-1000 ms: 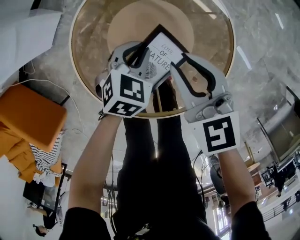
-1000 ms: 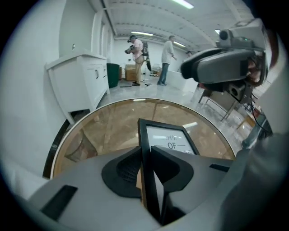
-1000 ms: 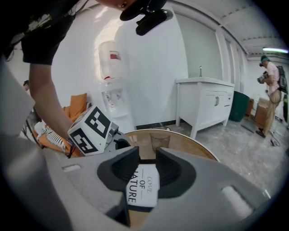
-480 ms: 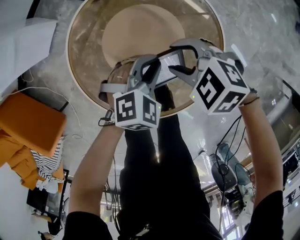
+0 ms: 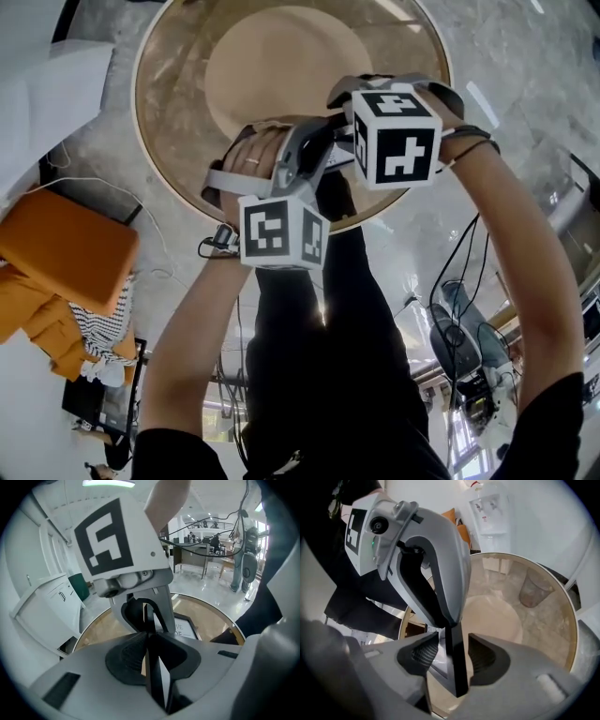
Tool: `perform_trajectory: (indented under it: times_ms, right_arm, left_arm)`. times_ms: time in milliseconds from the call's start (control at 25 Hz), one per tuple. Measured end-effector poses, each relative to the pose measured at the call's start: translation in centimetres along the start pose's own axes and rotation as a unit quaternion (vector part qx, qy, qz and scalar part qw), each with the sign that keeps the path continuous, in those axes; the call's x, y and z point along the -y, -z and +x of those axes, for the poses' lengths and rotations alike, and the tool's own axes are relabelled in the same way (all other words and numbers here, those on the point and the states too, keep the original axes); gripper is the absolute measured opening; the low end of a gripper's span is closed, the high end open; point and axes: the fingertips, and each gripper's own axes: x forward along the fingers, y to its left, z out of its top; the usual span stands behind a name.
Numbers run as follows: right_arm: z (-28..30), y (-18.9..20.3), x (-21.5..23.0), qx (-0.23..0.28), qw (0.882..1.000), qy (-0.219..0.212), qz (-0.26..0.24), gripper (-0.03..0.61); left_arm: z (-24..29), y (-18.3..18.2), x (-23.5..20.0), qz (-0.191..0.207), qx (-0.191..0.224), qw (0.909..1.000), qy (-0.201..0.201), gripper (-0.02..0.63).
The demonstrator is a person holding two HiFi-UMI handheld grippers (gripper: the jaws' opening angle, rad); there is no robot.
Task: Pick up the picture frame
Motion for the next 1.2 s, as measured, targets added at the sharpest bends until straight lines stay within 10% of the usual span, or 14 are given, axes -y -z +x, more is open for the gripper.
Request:
perform_trajectory:
  times_ms: [440,920,1200]
  right_arm:
    - [-0.2,-0.7,-2.8,0.043,0.99,-0.064,0.12,0.034]
    - [-3.1,-1.9,-6.0,0.11,0.969,0.007,0.221,0.021]
    - [-6.9,-3.0,-7.3,0.147,0.954,0.052,0.255,0.014]
  left_arm:
    - [-2.2,-1.1,1.1,-0.04,0.034,0.9986,0.004,0.086]
    - [-9.8,-0.5,1.6,-0.185,0.005,0.9811,-0.055,0.028]
    - [-13.5,-0.6,2.8,-0.207,-0.002,0.9754,-0.076,0.026]
